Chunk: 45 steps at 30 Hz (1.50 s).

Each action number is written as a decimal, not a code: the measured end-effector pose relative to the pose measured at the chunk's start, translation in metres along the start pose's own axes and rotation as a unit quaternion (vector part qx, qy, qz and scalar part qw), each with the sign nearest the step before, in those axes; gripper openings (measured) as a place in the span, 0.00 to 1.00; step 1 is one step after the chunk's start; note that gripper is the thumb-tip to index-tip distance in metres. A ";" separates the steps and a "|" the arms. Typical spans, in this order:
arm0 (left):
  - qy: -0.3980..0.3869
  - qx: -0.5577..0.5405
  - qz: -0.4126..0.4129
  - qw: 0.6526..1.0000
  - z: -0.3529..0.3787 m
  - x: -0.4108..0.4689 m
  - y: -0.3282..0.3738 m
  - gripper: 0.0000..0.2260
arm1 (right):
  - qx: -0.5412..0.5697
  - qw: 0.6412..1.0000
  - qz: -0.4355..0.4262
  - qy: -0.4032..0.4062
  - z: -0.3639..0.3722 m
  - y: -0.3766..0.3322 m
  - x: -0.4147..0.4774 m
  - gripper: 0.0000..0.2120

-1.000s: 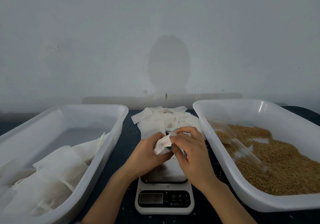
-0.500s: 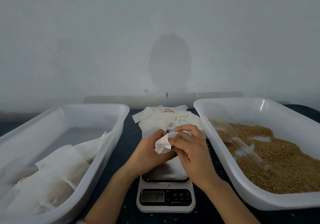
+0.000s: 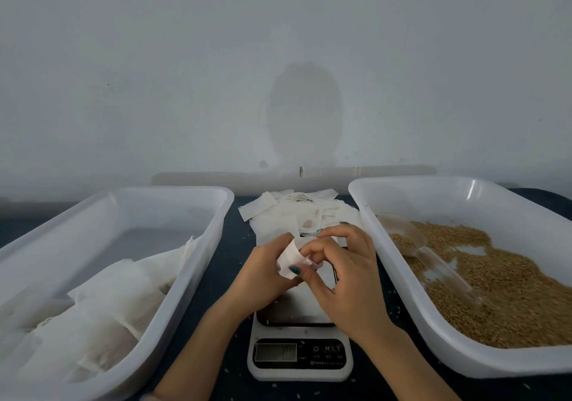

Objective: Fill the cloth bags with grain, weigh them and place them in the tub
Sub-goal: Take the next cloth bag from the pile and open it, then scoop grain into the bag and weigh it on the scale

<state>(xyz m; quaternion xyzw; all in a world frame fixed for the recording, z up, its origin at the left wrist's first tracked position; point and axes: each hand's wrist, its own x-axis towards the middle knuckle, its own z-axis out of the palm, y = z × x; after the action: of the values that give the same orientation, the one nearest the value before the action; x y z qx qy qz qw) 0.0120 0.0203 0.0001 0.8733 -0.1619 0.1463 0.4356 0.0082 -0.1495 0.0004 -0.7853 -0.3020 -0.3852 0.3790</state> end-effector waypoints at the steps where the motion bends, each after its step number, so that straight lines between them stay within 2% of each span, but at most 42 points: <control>1: 0.001 0.006 0.001 1.000 0.001 0.000 0.000 0.13 | -0.010 1.000 -0.003 0.005 0.000 0.000 0.000 0.08; 5: 0.007 0.012 0.002 1.000 0.002 0.000 0.000 0.11 | -0.030 0.999 -0.003 0.011 -0.004 -0.004 0.002 0.10; 7: 0.008 0.012 -0.001 1.000 0.002 0.001 -0.001 0.11 | -0.007 1.000 0.003 0.018 -0.007 -0.012 0.003 0.11; 11: 0.027 0.013 0.008 1.000 0.001 0.001 0.000 0.17 | 0.040 0.999 0.015 0.021 -0.017 -0.036 0.015 0.11; 13: 0.041 0.016 0.005 0.999 0.000 -0.001 0.001 0.23 | -0.005 1.000 0.006 -0.015 -0.027 -0.044 0.029 0.11; 15: 0.049 0.018 -0.013 0.999 0.000 -0.001 0.000 0.21 | -0.066 0.995 0.014 -0.076 -0.042 -0.038 0.050 0.12; 17: 0.052 0.033 -0.028 0.998 0.000 -0.001 -0.003 0.17 | -0.109 0.979 0.059 -0.160 -0.060 -0.014 0.076 0.14; 19: 0.053 0.045 -0.032 0.997 0.000 0.000 -0.004 0.15 | -0.179 0.940 0.149 -0.248 -0.081 0.024 0.102 0.13; 20: 0.053 0.045 -0.035 0.997 0.000 0.000 -0.005 0.15 | -0.217 0.908 0.210 -0.290 -0.090 0.044 0.112 0.14; 22: 0.055 0.044 -0.038 0.997 0.000 0.000 -0.005 0.14 | -0.300 0.820 0.303 -0.382 -0.102 0.079 0.120 0.17; 24: 0.054 0.045 -0.038 0.997 -0.001 0.000 -0.004 0.14 | -0.363 0.726 0.334 -0.479 -0.105 0.099 0.113 0.21; 25: 0.054 0.045 -0.038 0.997 -0.001 0.000 -0.004 0.14 | -0.375 0.692 0.341 -0.514 -0.104 0.106 0.106 0.24; 27: 0.056 0.043 -0.039 0.997 -0.001 0.001 -0.006 0.14 | -0.365 0.664 0.363 -0.543 -0.103 0.116 0.093 0.25; 31: 0.050 0.042 -0.043 0.997 0.000 0.001 -0.009 0.14 | -0.339 0.642 0.382 -0.572 -0.098 0.123 0.078 0.17; 33: 0.049 0.044 -0.039 0.997 0.000 0.001 -0.010 0.14 | -0.306 0.643 0.406 -0.572 -0.095 0.125 0.075 0.14; 37: 0.048 0.046 -0.035 0.997 -0.001 0.000 -0.010 0.14 | -0.190 0.686 0.483 -0.510 -0.093 0.128 0.075 0.15; 40: 0.048 0.047 -0.033 0.997 -0.001 0.001 -0.010 0.14 | -0.117 0.708 0.549 -0.429 -0.089 0.142 0.070 0.15; 42: 0.049 0.048 -0.035 0.997 -0.001 0.001 -0.010 0.14 | -0.159 0.714 0.556 -0.394 -0.085 0.154 0.067 0.17; 45: 0.049 0.048 -0.030 0.997 -0.001 0.001 -0.009 0.14 | -0.306 0.700 0.530 -0.368 -0.086 0.169 0.066 0.30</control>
<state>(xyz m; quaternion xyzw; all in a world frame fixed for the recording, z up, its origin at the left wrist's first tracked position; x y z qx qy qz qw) 0.0162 0.0261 -0.0052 0.8895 -0.1067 0.1837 0.4047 0.1400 -0.2988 0.0301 -0.9676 0.1832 0.1282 0.1175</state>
